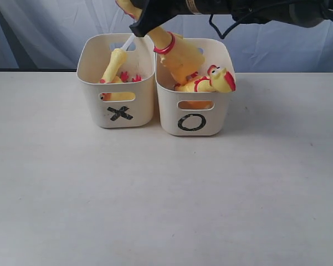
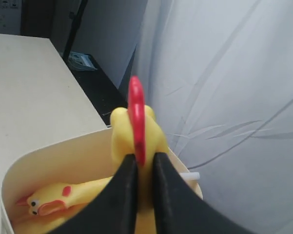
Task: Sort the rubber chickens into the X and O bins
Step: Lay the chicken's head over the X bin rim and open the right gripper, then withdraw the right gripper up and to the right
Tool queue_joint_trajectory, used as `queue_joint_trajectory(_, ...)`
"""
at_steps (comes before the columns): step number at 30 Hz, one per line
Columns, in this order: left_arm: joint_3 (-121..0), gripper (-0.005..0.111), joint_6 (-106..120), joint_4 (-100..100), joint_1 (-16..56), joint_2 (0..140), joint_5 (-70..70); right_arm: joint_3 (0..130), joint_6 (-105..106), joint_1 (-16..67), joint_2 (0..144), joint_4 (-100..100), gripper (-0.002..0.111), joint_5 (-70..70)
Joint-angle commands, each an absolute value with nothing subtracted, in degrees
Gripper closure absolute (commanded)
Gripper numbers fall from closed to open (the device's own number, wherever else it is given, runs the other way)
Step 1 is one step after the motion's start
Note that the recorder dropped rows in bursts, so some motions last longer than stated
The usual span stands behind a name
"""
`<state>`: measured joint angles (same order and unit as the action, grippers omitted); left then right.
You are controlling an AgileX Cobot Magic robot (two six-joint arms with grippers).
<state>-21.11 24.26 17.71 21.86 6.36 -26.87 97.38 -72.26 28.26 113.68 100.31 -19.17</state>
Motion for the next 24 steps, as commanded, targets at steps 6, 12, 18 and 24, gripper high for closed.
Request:
queue_joint_trajectory(6, -21.5, 0.107, 24.2, 17.5, 21.9, 6.0, -26.8, 93.8, -75.5, 28.0, 112.8, 99.9, 0.096, -19.7)
queue_joint_trajectory(12, -21.5, 0.107, 24.2, 17.5, 21.9, 6.0, -26.8, 92.7, -75.5, 28.0, 112.7, 99.9, 0.058, -19.9)
queue_joint_trajectory(18, -21.5, 0.107, 24.2, 17.5, 21.9, 6.0, -26.8, 92.7, -76.1, 28.0, 112.1, 99.9, 0.047, -20.4)
queue_joint_trajectory(24, -21.5, 0.107, 24.2, 17.3, 21.9, 6.0, -26.8, 92.7, -78.8, 28.0, 110.8, 99.9, 0.047, -25.7)
